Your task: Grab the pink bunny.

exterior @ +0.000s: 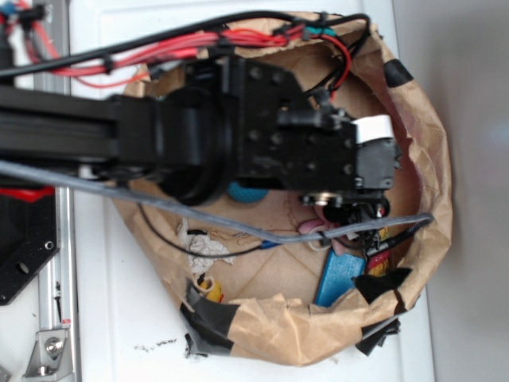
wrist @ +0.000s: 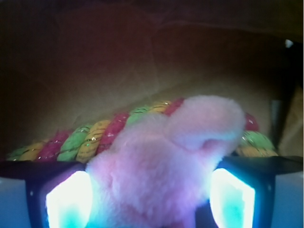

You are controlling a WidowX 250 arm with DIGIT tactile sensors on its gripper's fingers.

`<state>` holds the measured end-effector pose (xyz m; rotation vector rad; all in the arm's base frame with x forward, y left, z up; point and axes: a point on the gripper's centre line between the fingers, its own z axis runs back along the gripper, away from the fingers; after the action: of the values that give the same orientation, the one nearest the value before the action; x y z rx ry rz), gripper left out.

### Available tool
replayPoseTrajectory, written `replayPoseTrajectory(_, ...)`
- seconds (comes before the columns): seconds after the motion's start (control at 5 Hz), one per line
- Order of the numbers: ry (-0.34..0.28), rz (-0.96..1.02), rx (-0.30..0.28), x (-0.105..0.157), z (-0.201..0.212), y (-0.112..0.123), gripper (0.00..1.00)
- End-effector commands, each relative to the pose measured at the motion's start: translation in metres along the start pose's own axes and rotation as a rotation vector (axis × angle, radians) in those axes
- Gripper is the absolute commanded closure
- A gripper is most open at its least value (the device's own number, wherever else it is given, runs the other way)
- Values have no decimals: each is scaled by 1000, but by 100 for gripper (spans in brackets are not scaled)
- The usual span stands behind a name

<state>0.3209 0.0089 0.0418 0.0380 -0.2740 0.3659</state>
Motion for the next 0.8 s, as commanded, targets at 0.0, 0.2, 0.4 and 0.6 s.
replayPoseTrajectory(0.0,161,72,32,-29,35,23,100)
replayPoseTrajectory(0.2,332,25,108,-42,81,50,100)
replayPoseTrajectory(0.4,316,-20,70,-40,114,61,100)
replayPoseTrajectory(0.6,121,154,-132,-31,126,54,0)
